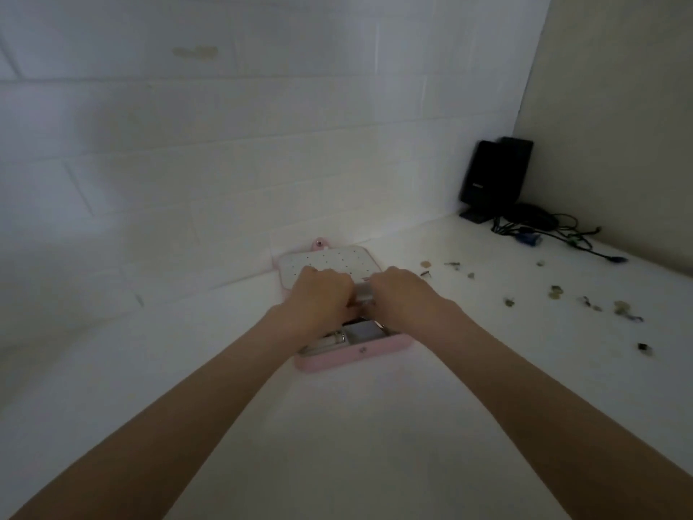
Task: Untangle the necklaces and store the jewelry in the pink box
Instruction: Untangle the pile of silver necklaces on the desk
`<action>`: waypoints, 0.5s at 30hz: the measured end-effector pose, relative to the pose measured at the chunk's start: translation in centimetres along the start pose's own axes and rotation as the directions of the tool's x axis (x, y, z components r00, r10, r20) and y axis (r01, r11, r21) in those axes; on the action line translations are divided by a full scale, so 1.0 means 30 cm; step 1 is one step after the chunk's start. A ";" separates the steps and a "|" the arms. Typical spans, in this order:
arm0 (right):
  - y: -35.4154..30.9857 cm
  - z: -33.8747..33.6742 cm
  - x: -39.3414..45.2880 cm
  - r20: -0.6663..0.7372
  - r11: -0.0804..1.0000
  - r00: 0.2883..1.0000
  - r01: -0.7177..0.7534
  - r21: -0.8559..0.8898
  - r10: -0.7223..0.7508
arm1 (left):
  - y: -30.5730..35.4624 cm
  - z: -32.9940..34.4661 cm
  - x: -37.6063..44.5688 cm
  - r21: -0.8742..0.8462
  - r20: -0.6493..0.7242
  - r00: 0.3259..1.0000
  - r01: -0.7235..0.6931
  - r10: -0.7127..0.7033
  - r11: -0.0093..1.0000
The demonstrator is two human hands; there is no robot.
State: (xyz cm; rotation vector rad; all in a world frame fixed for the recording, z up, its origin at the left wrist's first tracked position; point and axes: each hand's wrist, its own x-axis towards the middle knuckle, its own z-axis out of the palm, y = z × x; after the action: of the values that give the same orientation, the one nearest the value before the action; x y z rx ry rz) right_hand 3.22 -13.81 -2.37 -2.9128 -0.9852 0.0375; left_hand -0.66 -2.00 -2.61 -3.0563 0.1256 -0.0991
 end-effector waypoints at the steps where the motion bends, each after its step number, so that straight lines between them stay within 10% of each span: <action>1: -0.010 -0.007 0.009 0.013 1.000 1.000 -0.011 -0.016 0.011 | 0.013 -0.002 0.003 0.041 -0.008 1.000 0.024 -0.024 0.999; 15: 0.019 -0.018 0.058 0.200 0.962 0.974 -0.156 0.226 0.111 | 0.024 0.028 0.049 -0.246 0.177 0.963 0.243 -0.203 0.938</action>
State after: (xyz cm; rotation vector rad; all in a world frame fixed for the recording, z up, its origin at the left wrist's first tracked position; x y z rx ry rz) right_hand 4.96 -13.23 -1.85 -2.7811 -0.7421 0.4132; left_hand 0.80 -2.77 -3.41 -3.3192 -0.2402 0.1462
